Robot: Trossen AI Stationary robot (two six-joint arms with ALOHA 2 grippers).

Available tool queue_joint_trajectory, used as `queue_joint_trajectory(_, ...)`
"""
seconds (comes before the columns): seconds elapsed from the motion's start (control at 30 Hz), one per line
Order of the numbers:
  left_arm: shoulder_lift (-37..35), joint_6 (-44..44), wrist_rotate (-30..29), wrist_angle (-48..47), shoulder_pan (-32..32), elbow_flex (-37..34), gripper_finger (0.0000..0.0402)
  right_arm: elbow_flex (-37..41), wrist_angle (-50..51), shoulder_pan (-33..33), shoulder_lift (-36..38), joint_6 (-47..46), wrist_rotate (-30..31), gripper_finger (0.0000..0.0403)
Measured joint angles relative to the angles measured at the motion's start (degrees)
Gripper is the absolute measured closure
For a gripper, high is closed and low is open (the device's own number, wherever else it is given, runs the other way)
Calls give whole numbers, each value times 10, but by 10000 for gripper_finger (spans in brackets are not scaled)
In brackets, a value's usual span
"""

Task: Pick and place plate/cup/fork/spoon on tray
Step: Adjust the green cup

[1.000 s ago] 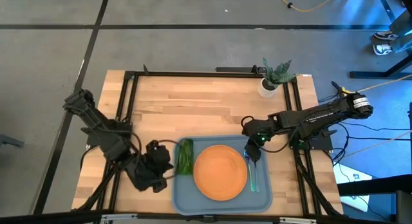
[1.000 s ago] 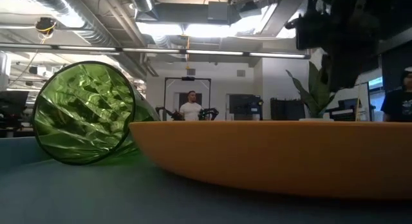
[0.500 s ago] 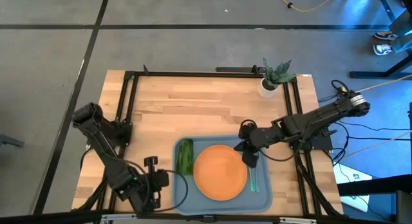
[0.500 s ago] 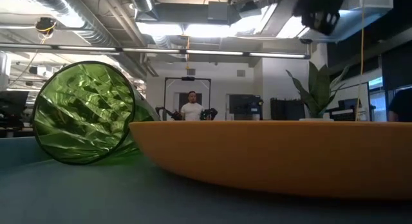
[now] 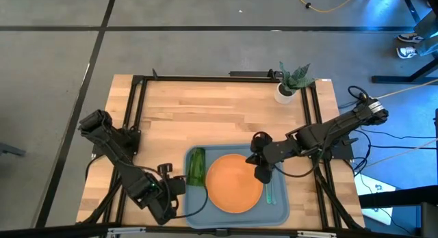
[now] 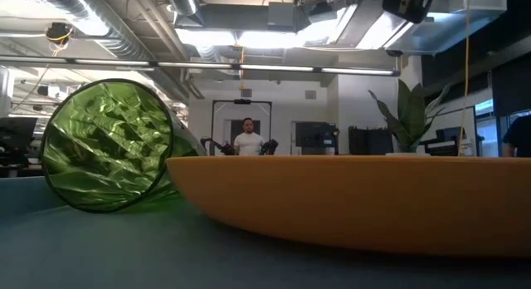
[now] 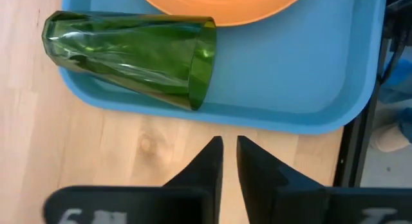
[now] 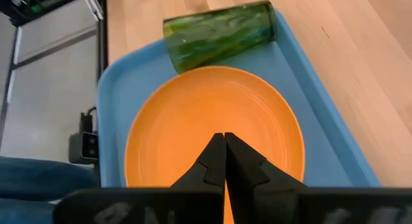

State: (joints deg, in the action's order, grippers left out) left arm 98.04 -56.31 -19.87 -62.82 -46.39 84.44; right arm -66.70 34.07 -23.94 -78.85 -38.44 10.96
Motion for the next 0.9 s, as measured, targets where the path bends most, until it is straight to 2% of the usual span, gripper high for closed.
queue_joint_trajectory(0.3, 0, 0, 15, 13, 19, 0, 320, 0, 12, 0, -8, 16, 0, 400)
queue_joint_trajectory(0.53, 0, 1, 2, 17, 18, 0, 316, 0, 14, 0, -8, 29, 0, 400)
queue_joint_trajectory(0.7, 3, 55, -21, 66, 0, -17, 319, 0, 14, 0, -7, 30, 0, 400)
queue_joint_trajectory(0.9, 3, 65, -17, 75, -13, -25, 316, 0, 14, 0, -7, 30, 0, 400)
